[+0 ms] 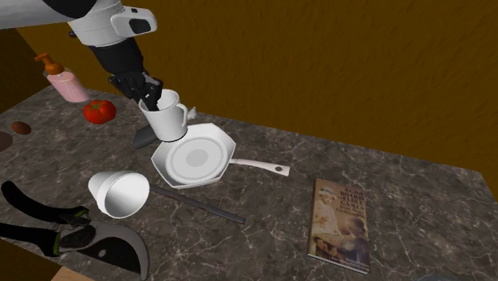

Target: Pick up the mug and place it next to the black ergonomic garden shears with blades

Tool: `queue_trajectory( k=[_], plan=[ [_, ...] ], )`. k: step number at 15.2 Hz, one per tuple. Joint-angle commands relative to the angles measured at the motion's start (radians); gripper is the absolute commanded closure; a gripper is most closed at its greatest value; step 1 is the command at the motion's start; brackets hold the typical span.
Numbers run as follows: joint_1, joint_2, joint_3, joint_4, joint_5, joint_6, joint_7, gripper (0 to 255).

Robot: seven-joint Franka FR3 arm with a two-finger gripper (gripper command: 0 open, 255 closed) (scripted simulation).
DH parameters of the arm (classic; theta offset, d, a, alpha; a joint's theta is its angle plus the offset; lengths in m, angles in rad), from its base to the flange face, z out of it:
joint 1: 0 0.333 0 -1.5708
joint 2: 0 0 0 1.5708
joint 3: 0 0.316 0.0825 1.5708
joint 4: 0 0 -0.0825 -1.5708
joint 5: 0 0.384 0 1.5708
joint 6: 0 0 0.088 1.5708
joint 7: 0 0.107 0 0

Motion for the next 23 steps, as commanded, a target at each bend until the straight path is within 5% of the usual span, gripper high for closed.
queue_trajectory(
  k=[1, 12, 22, 23],
  plan=[
    [0.014, 0.048, 0.034, 0.049, -0.012, -0.005, 0.055, 255],
    [0.147, 0.391, 0.176, 0.422, -0.171, -0.095, 0.363, 255],
    [0.439, 0.819, 0.176, 1.014, -0.374, -0.319, 0.546, 255],
    [0.435, 0.814, 0.175, 0.992, -0.371, -0.302, 0.548, 255]
  ],
)
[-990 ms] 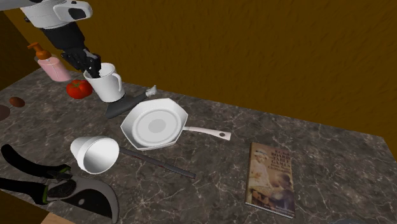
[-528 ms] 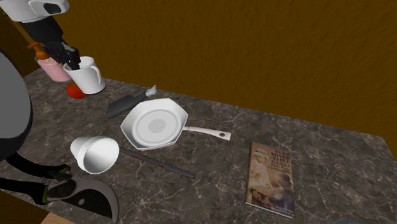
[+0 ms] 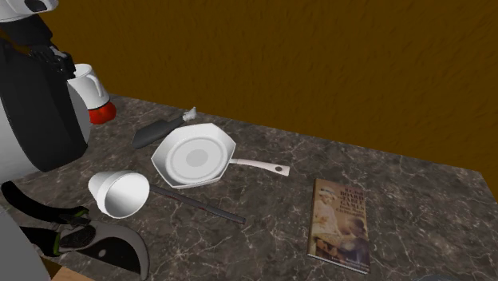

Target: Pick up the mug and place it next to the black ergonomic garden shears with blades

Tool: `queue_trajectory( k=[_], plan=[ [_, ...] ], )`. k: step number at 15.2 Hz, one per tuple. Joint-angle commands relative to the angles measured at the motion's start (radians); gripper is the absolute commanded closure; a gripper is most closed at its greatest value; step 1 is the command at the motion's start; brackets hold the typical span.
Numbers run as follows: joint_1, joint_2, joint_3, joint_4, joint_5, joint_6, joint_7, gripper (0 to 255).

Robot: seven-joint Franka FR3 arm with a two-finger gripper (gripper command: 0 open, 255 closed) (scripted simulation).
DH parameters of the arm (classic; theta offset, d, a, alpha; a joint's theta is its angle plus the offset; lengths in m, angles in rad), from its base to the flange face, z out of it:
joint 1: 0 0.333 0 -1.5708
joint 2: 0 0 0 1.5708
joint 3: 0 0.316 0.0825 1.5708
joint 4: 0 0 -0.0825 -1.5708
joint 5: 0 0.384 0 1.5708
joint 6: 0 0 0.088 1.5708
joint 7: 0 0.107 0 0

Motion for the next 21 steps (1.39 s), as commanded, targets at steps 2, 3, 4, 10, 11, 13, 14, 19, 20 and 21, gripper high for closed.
queue_trajectory(
  k=[2, 3, 4, 10, 11, 13, 14, 19, 20, 21],
  plan=[
    [0.006, 0.019, -0.004, -0.006, -0.008, 0.023, 0.009, 255],
    [0.002, 0.016, -0.004, -0.025, -0.007, 0.038, 0.011, 255],
    [-0.003, 0.014, -0.003, -0.043, -0.006, 0.053, 0.013, 255],
    [-0.023, 0.007, -0.004, -0.137, -0.007, 0.137, 0.024, 255],
    [-0.025, 0.007, -0.004, -0.151, -0.007, 0.15, 0.026, 255],
    [-0.03, 0.008, -0.005, -0.177, -0.009, 0.176, 0.03, 255],
    [-0.032, 0.009, -0.006, -0.189, -0.01, 0.189, 0.032, 255],
    [-0.039, 0.018, -0.01, -0.245, -0.017, 0.25, 0.043, 255],
    [-0.04, 0.021, -0.011, -0.255, -0.019, 0.262, 0.045, 255],
    [-0.041, 0.023, -0.012, -0.264, -0.021, 0.273, 0.047, 255]
  ],
)
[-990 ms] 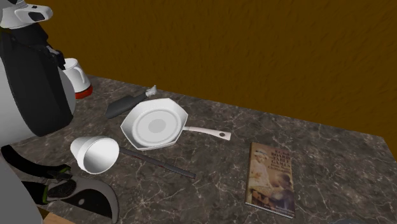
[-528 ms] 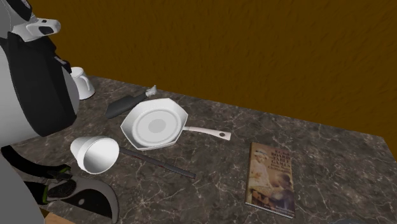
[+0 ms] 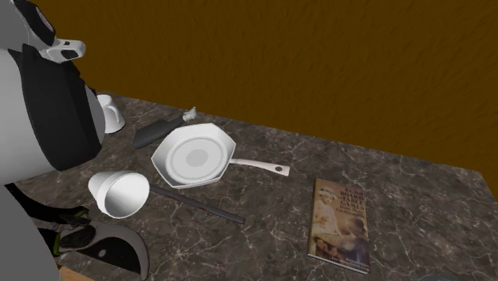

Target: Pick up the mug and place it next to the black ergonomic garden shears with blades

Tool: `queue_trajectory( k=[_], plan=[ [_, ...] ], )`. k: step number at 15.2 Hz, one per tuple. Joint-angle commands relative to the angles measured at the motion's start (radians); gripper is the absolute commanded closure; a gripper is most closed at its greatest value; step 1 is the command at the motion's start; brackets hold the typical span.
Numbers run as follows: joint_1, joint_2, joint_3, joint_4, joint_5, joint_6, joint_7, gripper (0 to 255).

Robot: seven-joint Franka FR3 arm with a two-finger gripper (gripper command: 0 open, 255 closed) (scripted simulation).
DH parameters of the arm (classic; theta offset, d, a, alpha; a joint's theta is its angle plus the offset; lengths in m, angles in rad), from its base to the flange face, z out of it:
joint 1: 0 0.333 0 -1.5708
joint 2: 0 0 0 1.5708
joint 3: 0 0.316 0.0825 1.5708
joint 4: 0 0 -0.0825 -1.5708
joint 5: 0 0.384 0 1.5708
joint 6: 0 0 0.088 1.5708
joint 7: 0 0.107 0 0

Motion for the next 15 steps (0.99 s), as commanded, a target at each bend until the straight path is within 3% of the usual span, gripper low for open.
queue_trajectory(
  k=[1, 9, 15],
  plan=[
    [-0.003, 0.004, -0.002, -0.025, -0.004, 0.028, 0.005, 255],
    [-0.006, 0.034, -0.014, -0.086, -0.024, 0.114, 0.023, 255],
    [-0.006, 0.034, -0.014, -0.086, -0.024, 0.114, 0.023, 255]
  ],
)
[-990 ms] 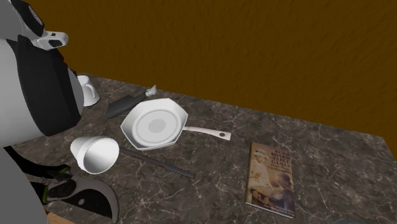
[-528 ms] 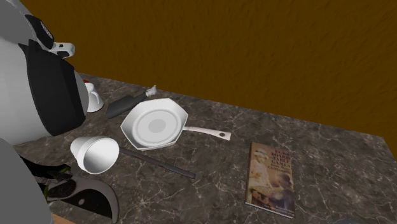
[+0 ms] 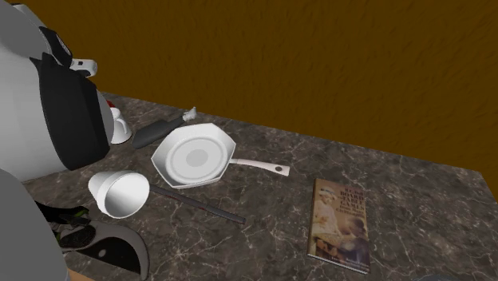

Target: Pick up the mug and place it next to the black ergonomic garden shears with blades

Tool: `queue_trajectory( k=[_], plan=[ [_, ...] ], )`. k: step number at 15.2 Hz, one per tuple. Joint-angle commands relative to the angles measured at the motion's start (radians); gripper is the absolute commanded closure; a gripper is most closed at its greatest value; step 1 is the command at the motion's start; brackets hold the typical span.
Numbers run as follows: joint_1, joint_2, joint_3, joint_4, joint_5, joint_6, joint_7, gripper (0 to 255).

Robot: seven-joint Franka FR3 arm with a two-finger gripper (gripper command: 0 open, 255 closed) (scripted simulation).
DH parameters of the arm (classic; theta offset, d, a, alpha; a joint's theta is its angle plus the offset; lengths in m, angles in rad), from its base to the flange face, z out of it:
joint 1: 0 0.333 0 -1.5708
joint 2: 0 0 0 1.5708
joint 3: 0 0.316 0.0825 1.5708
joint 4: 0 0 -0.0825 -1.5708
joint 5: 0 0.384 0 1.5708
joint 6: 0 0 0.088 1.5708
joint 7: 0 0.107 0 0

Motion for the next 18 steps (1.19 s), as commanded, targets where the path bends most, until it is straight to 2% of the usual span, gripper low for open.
queue_trajectory(
  k=[1, 2, 7, 11, 18],
  plan=[
    [0.0, 0.0, 0.0, 0.0, 0.0, 0.0, 0.0, 255],
    [0.0, 0.0, 0.0, 0.0, 0.0, 0.0, 0.0, 0],
    [0.0, 0.0, 0.0, 0.0, 0.0, 0.0, 0.0, 0],
    [0.011, -0.028, 0.013, 0.086, 0.021, -0.108, -0.017, 0],
    [0.011, -0.028, 0.013, 0.086, 0.021, -0.108, -0.017, 0]
  ],
)
